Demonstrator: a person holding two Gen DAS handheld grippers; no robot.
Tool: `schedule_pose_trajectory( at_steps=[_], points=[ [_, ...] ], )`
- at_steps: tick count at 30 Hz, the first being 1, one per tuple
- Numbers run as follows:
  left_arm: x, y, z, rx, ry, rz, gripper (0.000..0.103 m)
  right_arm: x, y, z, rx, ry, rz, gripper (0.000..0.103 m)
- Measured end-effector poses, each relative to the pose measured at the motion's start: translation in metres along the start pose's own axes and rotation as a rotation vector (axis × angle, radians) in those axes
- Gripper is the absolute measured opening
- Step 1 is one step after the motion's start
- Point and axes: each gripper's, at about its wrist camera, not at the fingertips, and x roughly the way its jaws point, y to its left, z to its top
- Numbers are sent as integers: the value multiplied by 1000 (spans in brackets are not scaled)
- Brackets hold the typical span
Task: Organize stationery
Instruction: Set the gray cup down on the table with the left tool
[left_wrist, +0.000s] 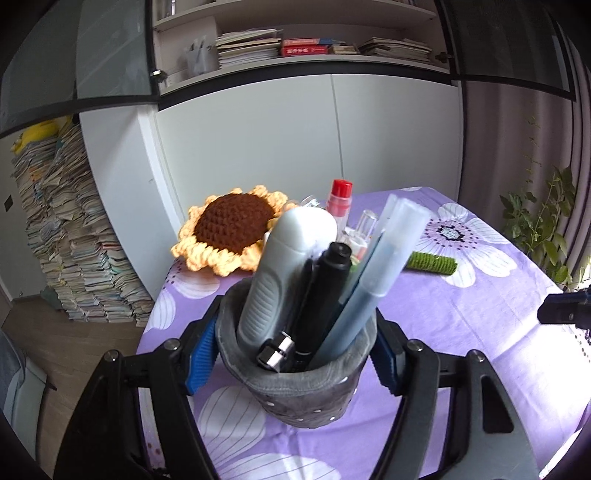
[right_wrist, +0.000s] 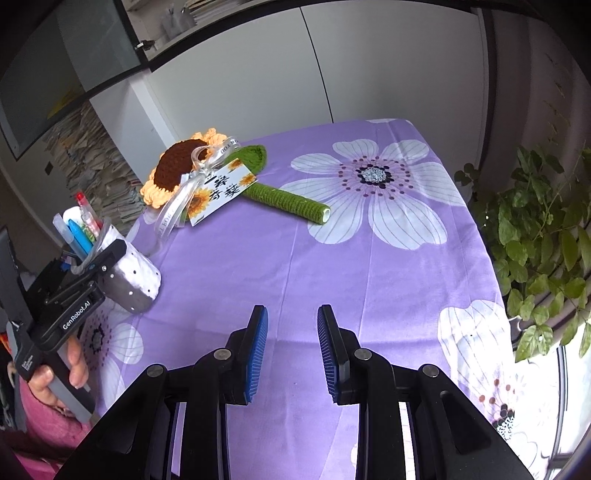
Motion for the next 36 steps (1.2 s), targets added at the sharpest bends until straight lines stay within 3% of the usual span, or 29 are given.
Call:
schedule_pose_trajectory(
  at_steps=[14, 36],
  points=[
    [22, -58, 22, 28, 37, -121, 69, 4, -10, 1, -45, -41, -39, 28],
    [57, -78, 31, 17, 71, -131, 69, 15, -21, 3, -9, -20, -26, 28]
  ],
)
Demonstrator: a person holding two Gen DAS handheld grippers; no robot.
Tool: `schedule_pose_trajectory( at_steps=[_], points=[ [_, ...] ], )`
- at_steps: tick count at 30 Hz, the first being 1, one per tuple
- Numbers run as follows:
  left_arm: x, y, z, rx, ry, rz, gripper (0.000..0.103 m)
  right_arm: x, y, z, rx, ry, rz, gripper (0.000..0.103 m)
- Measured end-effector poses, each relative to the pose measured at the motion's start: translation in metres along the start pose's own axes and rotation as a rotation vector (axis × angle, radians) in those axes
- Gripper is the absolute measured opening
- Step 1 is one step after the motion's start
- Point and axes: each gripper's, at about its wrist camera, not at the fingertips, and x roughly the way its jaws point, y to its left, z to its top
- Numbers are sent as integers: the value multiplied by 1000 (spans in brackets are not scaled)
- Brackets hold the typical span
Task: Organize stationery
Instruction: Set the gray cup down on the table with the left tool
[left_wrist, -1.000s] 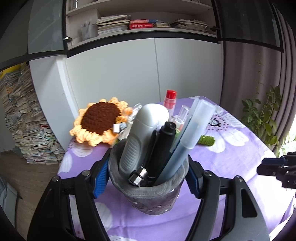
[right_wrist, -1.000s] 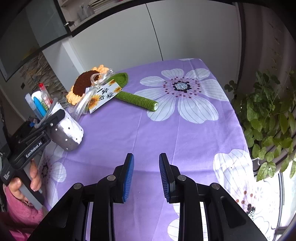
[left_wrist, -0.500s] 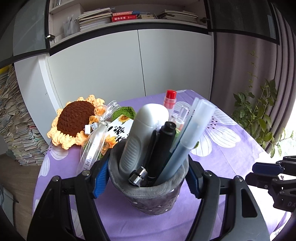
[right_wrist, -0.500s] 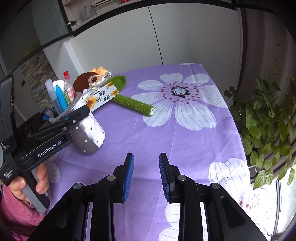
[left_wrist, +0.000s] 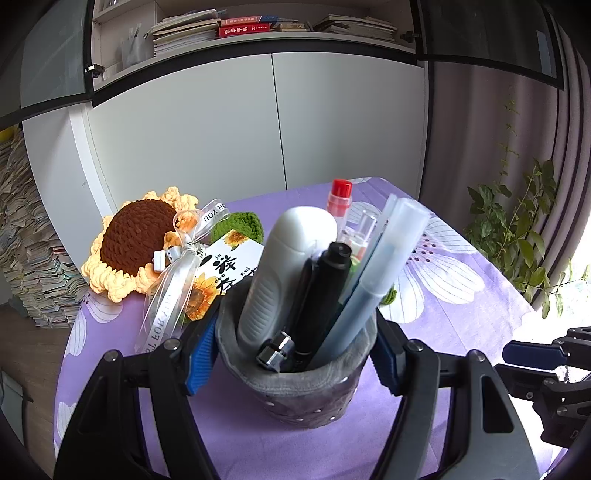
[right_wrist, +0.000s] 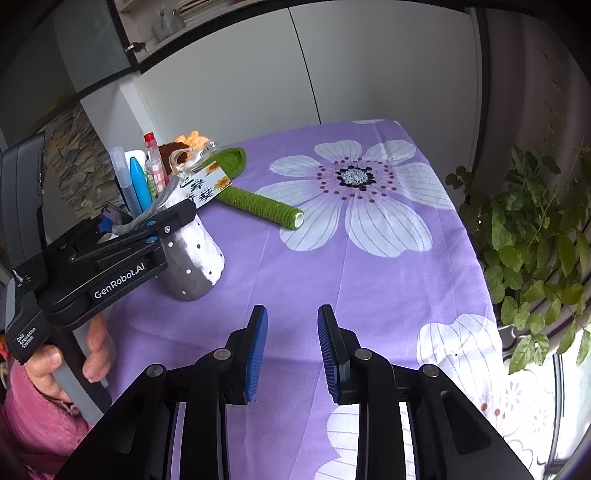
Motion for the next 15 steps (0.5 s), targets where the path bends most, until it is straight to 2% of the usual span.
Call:
schedule_pose_trajectory(
  at_steps=[7, 12, 15],
  points=[
    [-3, -1, -3, 10, 3, 10, 72, 0, 4, -1, -3, 5, 5, 28],
    [-16, 0, -1, 8, -32, 25, 87, -2, 5, -2, -3, 2, 4, 28],
    [-21, 1, -1, 5, -30, 18, 87, -5, 6, -3, 0, -2, 2, 28]
  ],
)
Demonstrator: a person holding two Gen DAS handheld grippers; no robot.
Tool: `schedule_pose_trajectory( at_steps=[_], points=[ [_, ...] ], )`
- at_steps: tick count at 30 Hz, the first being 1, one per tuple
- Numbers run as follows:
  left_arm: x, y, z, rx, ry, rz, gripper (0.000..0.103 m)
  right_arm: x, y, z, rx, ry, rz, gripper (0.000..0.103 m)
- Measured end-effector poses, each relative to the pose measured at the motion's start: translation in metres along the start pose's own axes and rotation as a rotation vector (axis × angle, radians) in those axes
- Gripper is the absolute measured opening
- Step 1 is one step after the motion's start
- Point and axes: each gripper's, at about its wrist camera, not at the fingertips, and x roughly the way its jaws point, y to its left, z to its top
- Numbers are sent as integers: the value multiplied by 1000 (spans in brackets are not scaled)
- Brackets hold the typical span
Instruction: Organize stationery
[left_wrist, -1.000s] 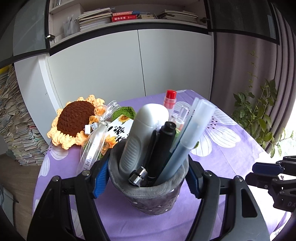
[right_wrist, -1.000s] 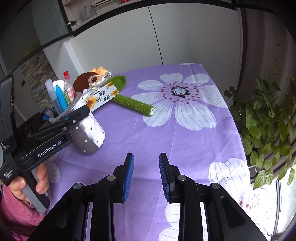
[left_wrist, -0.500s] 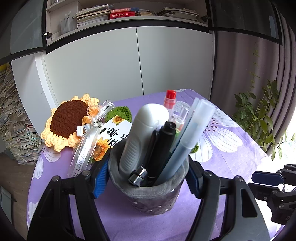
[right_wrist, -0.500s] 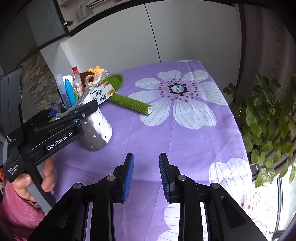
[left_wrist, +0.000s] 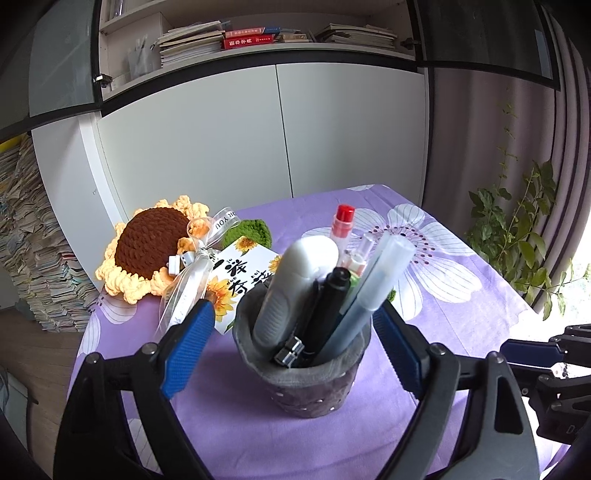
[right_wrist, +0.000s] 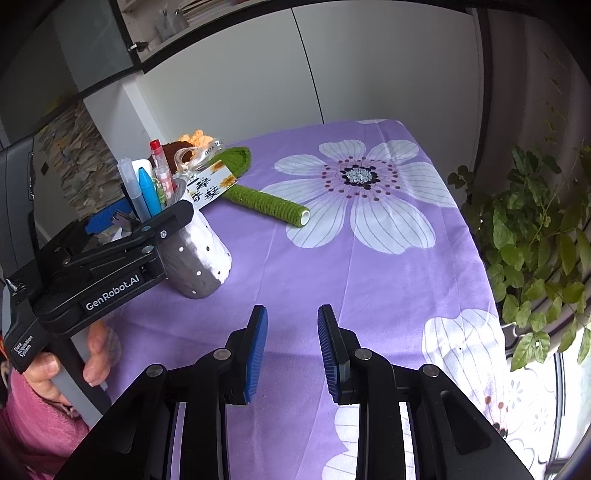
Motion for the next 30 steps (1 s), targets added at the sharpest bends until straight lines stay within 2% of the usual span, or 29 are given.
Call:
schedule_pose_trajectory(
  at_steps=[10, 16, 22, 23, 24, 25, 26, 28, 30],
  points=[
    [-12, 8, -14, -43, 52, 2, 87, -14, 9, -3, -10, -20, -10, 28],
    [-36, 17, -20, -47, 57, 81, 87, -21, 21, -4, -40, -33, -18, 28],
    [-85, 30, -10, -72, -15, 95, 89, -37, 43, -3, -88, -71, -33, 28],
    [-96, 30, -8, -72, -34, 99, 91, -42, 46, -3, -95, -84, -42, 28],
    [-105, 30, -7, -74, -49, 101, 100, -47, 49, -3, -102, -96, -52, 29],
    [-115, 31, -7, -78, -72, 105, 102, -52, 53, -2, -109, -110, -65, 42],
    [-122, 30, -6, -81, -88, 106, 102, -59, 57, -2, -113, -130, -76, 60],
    [-140, 28, -6, -82, -120, 100, 102, -76, 63, -3, -109, -195, -92, 68],
    [-153, 27, -7, -83, -133, 95, 102, -93, 69, -3, -113, -237, -102, 68]
  ],
)
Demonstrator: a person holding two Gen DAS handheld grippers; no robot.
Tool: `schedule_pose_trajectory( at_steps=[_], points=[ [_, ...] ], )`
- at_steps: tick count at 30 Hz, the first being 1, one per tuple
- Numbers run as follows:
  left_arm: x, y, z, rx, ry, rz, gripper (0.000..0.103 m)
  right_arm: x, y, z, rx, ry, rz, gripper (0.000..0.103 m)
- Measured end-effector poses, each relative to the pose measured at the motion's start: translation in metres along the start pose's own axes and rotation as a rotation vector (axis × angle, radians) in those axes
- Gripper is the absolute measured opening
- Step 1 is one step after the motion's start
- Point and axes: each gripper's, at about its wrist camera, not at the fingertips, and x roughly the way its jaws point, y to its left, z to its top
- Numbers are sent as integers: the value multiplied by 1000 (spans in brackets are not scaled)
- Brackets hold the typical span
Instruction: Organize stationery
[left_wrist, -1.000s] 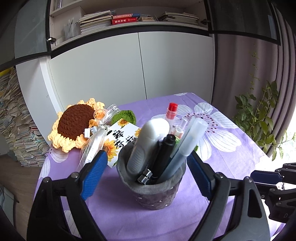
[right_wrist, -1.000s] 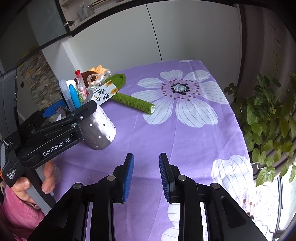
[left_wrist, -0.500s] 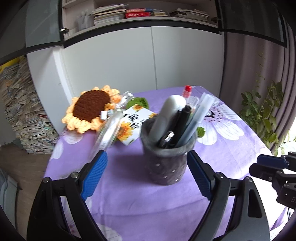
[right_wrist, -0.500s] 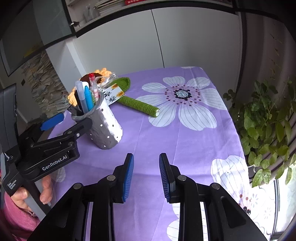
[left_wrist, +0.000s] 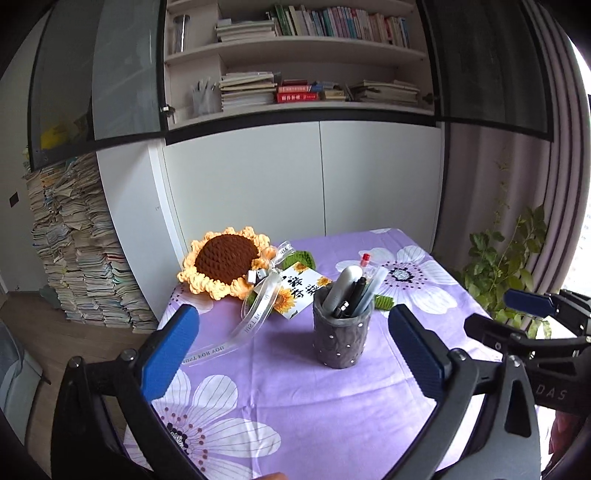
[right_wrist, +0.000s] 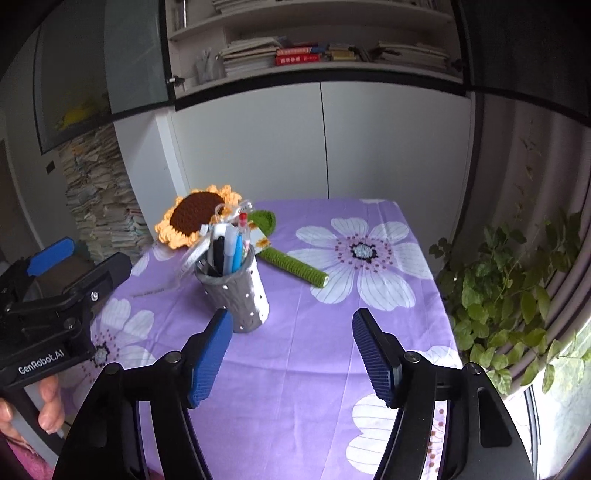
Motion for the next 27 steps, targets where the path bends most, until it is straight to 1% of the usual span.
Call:
schedule_pose_trajectory(
  at_steps=[3, 7, 8, 11, 16, 21, 22, 23, 24, 27],
  points=[
    [-20, 1, -1, -11, -27, -9, 102, -23, 6, 4, -2, -38, -24, 69],
    [-43, 2, -4, -15, -59, 2, 102, -56, 16, 6, -14, -112, -40, 81],
    [-50, 2, -6, -17, -68, 4, 102, -64, 18, 6, -16, -135, -43, 82],
    [-65, 4, -8, -28, -90, 6, 102, -87, 25, 4, -30, -187, -49, 83],
    [-91, 5, -8, -27, -142, 19, 102, -116, 37, -1, -52, -237, -40, 83],
    [-110, 7, -10, -18, -190, 38, 102, -146, 51, -10, -100, -336, -42, 84],
    [-113, 8, -11, -21, -196, 38, 102, -150, 53, -12, -106, -351, -50, 88],
    [-116, 9, -11, -25, -200, 37, 102, -155, 55, -14, -110, -364, -61, 95],
    [-119, 10, -11, -30, -204, 41, 102, -158, 56, -16, -110, -377, -67, 97],
    [-127, 15, -11, -36, -223, 51, 102, -168, 59, -19, -113, -399, -68, 98]
  ],
)
